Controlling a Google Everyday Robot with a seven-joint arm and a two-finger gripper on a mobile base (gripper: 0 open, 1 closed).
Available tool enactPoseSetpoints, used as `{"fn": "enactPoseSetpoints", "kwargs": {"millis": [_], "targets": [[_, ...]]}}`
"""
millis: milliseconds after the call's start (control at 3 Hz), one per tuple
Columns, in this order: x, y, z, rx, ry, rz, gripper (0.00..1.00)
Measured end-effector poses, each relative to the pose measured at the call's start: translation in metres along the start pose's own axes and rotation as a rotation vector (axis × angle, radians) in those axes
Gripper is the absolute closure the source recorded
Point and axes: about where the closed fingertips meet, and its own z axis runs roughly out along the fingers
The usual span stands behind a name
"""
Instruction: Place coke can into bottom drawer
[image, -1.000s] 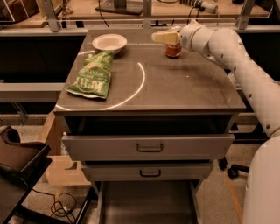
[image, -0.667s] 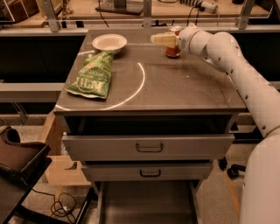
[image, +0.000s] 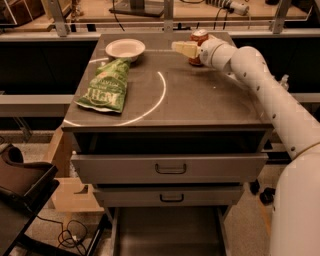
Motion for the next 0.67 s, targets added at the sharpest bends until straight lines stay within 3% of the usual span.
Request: {"fn": "enactPoseSetpoints", "kwargs": {"millis": [667], "targets": [[0.0011, 0.0047, 0.0034, -0.007, 0.002, -0.002, 0.64]]}}
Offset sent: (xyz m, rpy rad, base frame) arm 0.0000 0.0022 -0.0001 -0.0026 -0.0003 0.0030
